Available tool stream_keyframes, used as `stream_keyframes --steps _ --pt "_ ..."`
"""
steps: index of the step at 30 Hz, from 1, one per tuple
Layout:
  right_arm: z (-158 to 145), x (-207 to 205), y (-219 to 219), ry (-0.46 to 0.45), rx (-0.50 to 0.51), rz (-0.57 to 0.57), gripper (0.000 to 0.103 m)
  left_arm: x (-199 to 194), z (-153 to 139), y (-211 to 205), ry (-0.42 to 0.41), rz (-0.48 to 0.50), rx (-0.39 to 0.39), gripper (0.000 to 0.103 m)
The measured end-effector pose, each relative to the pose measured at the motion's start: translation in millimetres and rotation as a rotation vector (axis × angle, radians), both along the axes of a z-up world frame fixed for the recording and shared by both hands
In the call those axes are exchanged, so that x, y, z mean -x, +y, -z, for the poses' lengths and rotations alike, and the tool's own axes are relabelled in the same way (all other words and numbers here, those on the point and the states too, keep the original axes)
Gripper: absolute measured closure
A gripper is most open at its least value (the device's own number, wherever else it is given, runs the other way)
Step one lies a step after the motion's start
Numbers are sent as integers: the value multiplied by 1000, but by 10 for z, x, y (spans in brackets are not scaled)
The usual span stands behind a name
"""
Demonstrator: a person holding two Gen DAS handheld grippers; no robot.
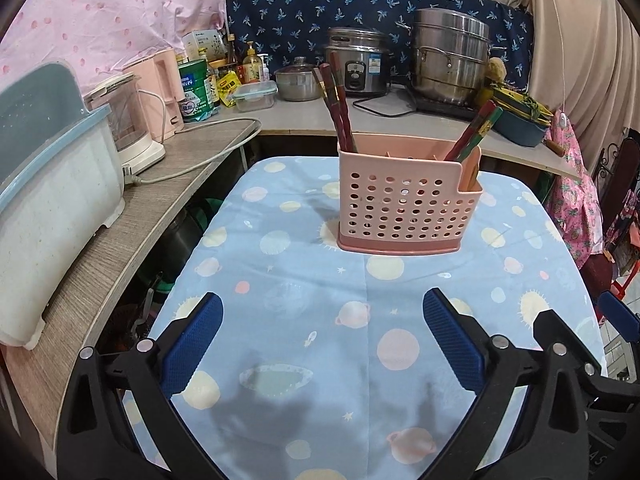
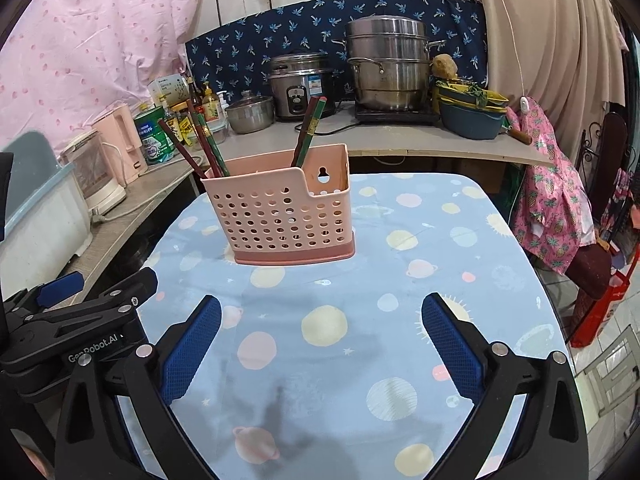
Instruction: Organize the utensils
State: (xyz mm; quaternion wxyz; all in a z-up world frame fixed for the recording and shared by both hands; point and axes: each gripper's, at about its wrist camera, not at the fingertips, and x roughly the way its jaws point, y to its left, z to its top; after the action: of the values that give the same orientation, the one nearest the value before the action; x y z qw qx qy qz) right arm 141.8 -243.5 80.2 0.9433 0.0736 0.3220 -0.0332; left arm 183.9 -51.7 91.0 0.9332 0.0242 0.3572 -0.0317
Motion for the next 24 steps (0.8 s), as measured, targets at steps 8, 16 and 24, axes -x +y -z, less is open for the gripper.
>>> stream_keyframes --steps 8,16,24 --pt "18 7 15 9 7 2 6 7 20 12 6 -2 -6 7" --pt "32 -1 32 17 20 4 6 5 23 38 6 -10 -9 7" --pt "34 -15 52 18 41 9 6 -10 31 34 1 -13 -23 7"
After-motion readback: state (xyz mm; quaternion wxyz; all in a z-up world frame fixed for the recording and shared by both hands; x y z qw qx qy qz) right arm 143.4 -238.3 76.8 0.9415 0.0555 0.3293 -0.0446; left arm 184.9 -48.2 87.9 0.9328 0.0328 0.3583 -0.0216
